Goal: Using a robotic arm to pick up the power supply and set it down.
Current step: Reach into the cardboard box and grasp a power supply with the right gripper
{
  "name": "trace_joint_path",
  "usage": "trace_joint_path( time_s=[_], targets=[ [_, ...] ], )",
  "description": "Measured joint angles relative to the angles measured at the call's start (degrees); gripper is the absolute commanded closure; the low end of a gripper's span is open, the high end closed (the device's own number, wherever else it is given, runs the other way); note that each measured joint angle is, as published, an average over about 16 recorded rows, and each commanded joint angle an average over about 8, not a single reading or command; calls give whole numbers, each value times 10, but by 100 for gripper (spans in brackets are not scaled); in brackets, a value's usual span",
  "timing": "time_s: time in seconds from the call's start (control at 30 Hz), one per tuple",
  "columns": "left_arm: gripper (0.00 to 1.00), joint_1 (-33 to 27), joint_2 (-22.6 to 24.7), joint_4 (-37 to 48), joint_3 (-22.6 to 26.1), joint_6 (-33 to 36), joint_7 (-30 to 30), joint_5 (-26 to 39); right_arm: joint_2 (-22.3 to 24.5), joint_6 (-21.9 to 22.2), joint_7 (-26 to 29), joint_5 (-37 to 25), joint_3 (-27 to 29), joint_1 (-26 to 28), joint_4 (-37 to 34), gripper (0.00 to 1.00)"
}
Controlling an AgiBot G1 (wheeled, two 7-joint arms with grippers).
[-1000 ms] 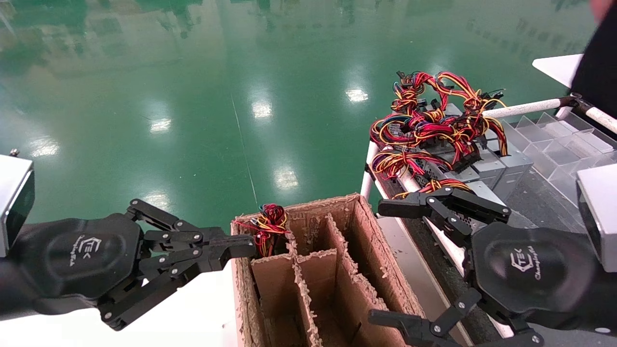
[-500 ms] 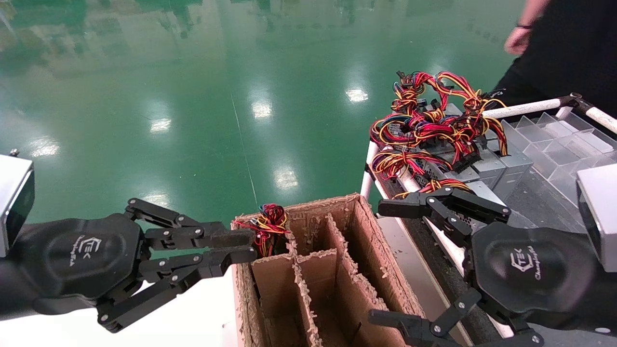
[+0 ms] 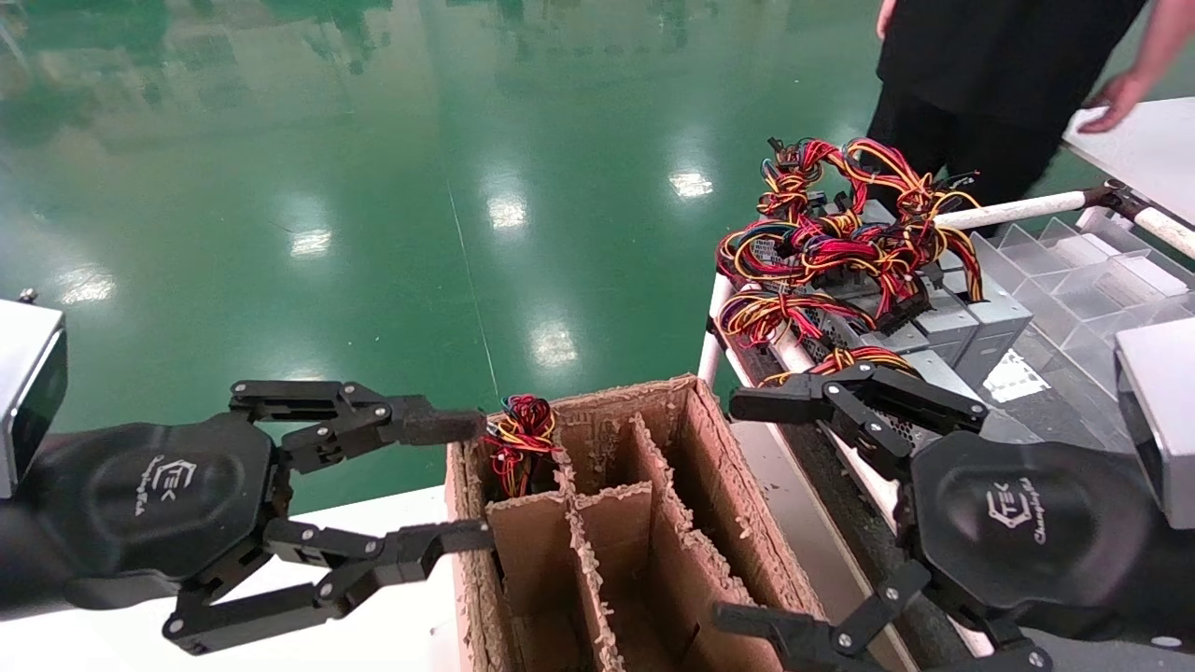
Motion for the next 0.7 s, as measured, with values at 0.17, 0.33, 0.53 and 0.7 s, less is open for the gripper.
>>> trace_joint_path(
  time_s=[0.17,0.33,0.53,0.7],
  targets=[
    [0,0,0,0,0,0,0,0,-10,12,7,-18,-9,12,-13,0],
    [0,0,0,0,0,0,0,0,-21,25,14,-37,-18,25,-26,0],
    [0,0,0,0,0,0,0,0,-35,48,19,-63,-28,40,-34,0],
    [0,0,0,0,0,0,0,0,-60,85,26,-103,-45,55,-45,0]
  ],
)
